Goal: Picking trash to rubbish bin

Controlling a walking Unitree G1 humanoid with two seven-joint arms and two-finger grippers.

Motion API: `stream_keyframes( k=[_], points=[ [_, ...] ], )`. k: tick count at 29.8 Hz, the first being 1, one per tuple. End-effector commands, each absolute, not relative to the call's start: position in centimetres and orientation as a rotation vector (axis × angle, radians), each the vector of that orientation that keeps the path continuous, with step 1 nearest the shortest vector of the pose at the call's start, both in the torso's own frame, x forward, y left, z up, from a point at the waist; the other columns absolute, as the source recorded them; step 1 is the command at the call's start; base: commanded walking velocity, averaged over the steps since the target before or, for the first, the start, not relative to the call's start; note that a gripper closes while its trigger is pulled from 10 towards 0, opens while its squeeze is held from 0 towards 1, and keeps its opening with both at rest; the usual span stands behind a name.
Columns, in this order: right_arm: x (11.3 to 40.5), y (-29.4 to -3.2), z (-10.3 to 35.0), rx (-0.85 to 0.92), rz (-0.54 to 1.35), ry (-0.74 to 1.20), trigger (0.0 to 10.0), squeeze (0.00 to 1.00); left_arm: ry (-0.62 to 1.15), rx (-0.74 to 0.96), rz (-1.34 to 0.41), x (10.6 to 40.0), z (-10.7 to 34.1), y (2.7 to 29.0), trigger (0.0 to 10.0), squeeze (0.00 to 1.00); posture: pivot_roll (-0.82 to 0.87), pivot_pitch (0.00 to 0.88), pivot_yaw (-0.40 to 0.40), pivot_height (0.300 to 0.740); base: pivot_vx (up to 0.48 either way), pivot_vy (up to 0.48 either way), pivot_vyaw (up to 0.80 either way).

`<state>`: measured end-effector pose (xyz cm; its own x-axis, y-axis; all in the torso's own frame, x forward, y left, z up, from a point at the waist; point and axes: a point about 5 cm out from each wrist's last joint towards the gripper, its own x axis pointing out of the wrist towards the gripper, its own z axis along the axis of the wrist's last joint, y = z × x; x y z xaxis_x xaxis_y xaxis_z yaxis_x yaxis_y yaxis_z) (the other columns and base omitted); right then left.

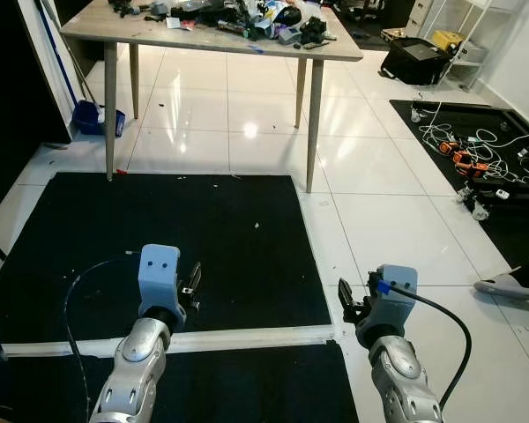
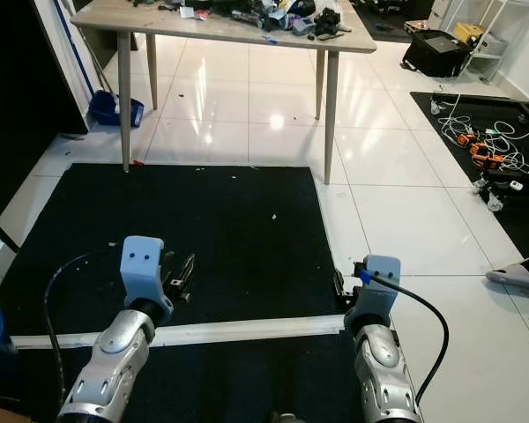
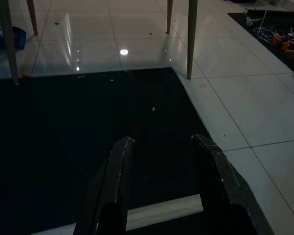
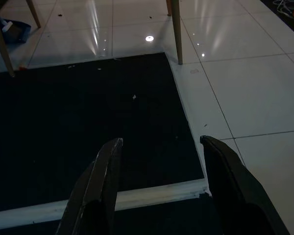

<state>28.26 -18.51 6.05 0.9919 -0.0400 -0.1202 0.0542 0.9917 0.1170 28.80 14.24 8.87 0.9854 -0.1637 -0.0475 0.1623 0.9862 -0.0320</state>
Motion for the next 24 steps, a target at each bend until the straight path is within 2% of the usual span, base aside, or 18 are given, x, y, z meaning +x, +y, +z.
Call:
stream_keyframes(
  k=[1, 24],
  points=[
    [27.96, -18.81, 5.66, 0.12, -0.058, 0.135, 10.0, 0.0, 0.04, -0.028, -0.175, 28.68, 8.98, 14.0, 10.0, 0.0, -0.03, 0.136, -0.053, 0.74, 0.244, 0.0, 0.0],
    [27.91, -18.73, 5.69, 0.111, -0.05, 0.133, 10.0, 0.0, 0.037, -0.024, -0.178, 28.66, 9.07, 14.03, 10.0, 0.0, -0.02, 0.144, -0.055, 0.74, 0.255, 0.0, 0.0]
  ],
)
